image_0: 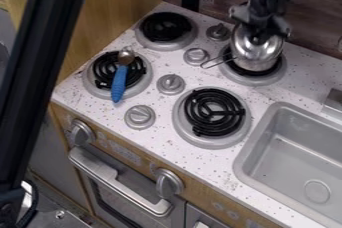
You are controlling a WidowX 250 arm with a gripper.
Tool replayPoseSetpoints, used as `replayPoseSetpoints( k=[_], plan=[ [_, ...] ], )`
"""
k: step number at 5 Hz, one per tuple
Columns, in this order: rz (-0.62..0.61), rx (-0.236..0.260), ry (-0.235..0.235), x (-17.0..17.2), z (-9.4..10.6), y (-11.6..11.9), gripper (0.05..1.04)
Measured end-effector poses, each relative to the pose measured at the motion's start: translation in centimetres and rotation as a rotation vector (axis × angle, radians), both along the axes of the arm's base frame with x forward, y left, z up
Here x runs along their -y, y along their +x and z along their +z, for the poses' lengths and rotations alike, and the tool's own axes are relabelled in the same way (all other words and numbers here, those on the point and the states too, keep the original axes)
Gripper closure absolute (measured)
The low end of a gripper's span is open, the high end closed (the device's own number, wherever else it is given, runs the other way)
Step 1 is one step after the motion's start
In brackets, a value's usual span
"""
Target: Put the silver lid on the silver pot
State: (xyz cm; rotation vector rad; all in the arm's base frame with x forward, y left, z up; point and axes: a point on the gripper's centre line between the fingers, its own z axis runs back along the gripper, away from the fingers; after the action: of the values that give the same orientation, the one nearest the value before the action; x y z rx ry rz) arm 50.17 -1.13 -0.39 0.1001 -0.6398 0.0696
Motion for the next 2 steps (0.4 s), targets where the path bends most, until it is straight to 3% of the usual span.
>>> replayPoseSetpoints(
  k=[2],
  plan=[
    [0.007, -0.038, -0.047, 0.5, -2.5, 0.3, 0.816]
  ],
)
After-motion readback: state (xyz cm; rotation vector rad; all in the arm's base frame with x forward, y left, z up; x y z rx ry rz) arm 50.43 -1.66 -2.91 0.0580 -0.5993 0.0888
